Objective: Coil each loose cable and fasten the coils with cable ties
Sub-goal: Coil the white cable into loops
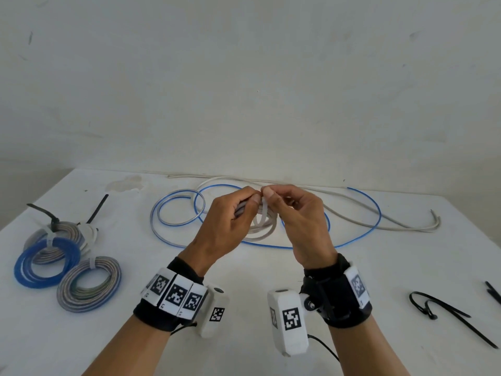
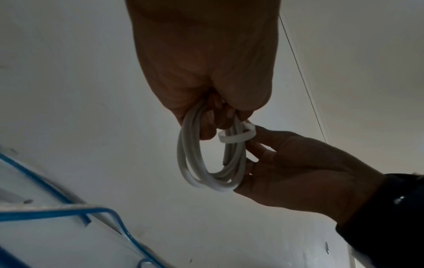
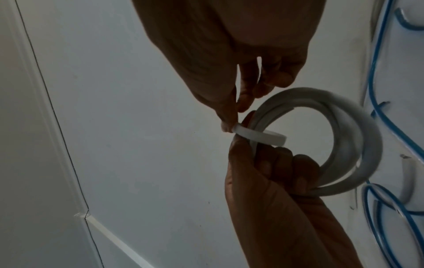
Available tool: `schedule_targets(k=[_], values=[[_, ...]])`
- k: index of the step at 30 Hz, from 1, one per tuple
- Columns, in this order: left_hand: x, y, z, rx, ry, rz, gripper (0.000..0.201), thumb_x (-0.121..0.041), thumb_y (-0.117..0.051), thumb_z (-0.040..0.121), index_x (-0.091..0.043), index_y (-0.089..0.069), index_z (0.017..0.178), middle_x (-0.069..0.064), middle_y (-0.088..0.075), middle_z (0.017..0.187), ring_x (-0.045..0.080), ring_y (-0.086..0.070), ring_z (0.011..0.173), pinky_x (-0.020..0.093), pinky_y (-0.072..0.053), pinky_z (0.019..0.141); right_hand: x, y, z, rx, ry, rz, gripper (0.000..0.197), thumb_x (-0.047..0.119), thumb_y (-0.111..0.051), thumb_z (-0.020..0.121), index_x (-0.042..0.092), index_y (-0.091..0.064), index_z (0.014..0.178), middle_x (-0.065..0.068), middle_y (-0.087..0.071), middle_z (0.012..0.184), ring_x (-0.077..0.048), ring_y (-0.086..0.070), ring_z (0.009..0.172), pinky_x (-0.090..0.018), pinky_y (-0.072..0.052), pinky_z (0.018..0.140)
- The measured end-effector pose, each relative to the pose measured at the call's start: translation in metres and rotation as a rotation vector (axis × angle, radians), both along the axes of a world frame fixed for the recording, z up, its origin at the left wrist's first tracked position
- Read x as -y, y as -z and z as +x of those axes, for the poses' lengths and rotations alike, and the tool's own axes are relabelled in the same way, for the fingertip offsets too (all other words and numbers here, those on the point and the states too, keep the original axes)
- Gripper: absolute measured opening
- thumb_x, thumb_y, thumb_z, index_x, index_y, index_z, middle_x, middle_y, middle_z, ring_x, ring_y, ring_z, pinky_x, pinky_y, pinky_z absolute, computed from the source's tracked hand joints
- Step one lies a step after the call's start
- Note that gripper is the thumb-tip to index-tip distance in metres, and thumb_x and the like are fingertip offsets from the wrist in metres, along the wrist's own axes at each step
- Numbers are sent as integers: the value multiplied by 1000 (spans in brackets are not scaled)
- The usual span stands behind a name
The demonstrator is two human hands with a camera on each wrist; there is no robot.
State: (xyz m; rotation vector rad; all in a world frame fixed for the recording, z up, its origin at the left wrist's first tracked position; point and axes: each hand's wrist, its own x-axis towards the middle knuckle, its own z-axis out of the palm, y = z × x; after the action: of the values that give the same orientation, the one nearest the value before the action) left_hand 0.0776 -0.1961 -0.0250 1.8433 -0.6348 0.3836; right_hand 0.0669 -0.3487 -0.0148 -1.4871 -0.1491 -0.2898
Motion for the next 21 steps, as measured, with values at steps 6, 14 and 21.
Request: schedule_targets(k=[6, 14, 21], values=[[16, 0, -13, -103, 144, 43, 21, -7, -47, 105, -3, -64, 93, -25, -59, 65, -4, -55, 58, 7, -37, 60, 13, 3, 12, 19, 254, 61, 14, 21, -70, 96, 8, -74, 94, 13, -67, 74, -3, -58, 71, -21, -47, 73], [10, 3, -4, -257, 86, -91, 28, -18, -47, 106, -22, -62, 82, -4, -45, 57, 18, -42, 52, 25, -38, 49, 12, 4, 8, -173, -132, 18, 38, 39, -60, 98, 4, -74, 104, -16, -68, 85, -24, -64, 80, -36, -54, 77], [26, 8, -9, -343, 148, -155, 29, -14, -42, 107, -12, -58, 82, -5, -34, 57, 15, -29, 49, 26, -34, 48, 19, 2, 12, 120, 234, -159, 19, 24, -65, 99, 17, -79, 88, -3, -75, 87, -16, -56, 75, -33, -47, 72]])
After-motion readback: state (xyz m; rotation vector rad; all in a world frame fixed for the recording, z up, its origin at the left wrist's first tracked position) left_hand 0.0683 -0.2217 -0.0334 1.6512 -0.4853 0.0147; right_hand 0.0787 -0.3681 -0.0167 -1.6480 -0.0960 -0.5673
